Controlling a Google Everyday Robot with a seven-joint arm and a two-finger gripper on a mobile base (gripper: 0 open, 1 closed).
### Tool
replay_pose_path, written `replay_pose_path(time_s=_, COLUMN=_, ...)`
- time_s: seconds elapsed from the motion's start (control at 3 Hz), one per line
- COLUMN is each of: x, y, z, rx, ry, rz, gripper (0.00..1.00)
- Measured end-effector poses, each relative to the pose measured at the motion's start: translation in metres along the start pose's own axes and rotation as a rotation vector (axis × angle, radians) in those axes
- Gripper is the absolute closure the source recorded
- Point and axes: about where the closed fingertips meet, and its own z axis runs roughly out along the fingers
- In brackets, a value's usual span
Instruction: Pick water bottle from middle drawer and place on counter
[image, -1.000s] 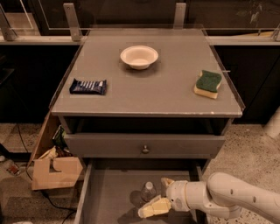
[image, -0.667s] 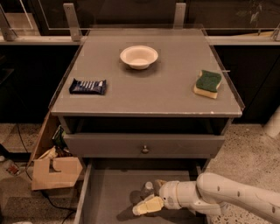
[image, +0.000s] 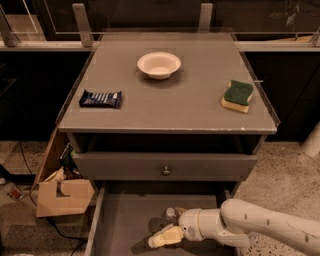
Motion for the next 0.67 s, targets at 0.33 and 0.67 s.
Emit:
replay_pose_path(time_s=0.33, x=0.0000, y=0.0000, z=0.0000, rx=0.000, ry=0.000, rz=0.000, gripper=0.19)
replay_pose_path(time_s=0.67, x=0.0000, y=0.0000, z=0.0000, rx=0.000, ry=0.000, rz=0.000, gripper=0.42)
